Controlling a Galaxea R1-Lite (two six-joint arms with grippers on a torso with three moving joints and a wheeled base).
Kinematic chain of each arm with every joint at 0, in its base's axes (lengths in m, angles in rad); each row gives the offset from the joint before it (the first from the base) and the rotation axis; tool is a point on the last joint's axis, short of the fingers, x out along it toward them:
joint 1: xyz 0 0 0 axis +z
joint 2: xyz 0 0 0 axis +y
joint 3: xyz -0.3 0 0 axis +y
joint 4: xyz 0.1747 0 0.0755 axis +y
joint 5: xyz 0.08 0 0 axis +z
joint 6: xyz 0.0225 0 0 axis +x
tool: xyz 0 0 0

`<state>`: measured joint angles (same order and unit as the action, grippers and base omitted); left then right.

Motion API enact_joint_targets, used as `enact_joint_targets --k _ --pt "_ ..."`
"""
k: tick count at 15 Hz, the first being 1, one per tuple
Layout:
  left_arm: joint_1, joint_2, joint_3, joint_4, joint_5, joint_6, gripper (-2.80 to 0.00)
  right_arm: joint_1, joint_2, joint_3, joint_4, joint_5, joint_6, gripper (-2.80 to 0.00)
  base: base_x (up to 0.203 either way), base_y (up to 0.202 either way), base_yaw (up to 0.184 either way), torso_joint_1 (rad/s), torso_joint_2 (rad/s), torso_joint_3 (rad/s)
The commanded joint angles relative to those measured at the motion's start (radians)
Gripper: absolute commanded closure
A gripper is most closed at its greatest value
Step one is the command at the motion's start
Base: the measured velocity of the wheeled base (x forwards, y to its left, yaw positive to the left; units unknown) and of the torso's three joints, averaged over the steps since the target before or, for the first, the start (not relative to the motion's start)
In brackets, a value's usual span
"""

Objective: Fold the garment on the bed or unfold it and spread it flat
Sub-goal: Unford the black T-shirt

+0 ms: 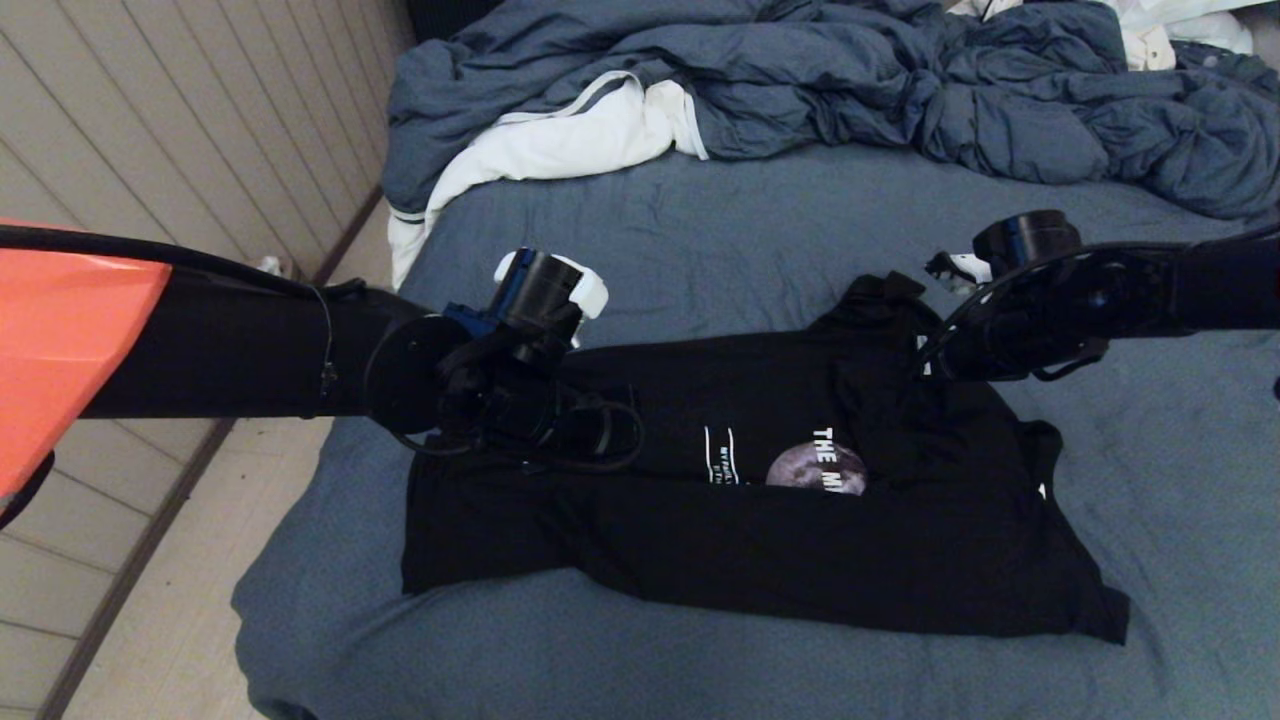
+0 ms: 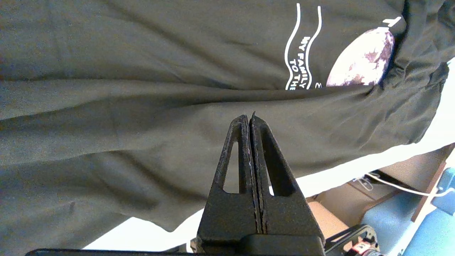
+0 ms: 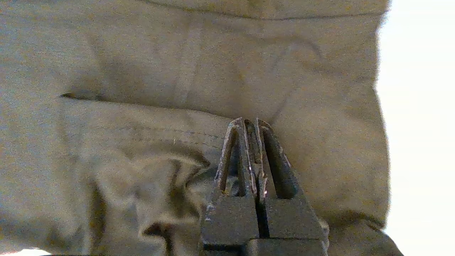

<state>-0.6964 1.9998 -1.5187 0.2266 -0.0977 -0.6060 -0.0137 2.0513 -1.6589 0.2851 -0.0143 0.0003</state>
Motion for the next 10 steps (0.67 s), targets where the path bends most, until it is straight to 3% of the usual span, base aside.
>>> enact_joint_targets --k 1,6,10 --pt "0.003 -0.003 -0.001 0.000 -0.001 -0.003 0.00 0.000 -0.076 0.024 0.003 0.001 -0.001 0.00 0.000 0.000 0.000 0.000 0.00 0.000" --pt "0.008 -0.035 -0.001 0.002 -0.001 -0.003 0.00 0.009 -0.318 0.212 0.005 0.006 -0.014 0.00 0.000 0.000 0.000 0.000 0.00 0.000" --pt "0.008 -0.049 0.000 0.003 -0.001 -0.003 0.00 0.016 -0.543 0.458 0.005 0.013 -0.060 0.00 0.000 0.000 0.000 0.000 0.00 0.000"
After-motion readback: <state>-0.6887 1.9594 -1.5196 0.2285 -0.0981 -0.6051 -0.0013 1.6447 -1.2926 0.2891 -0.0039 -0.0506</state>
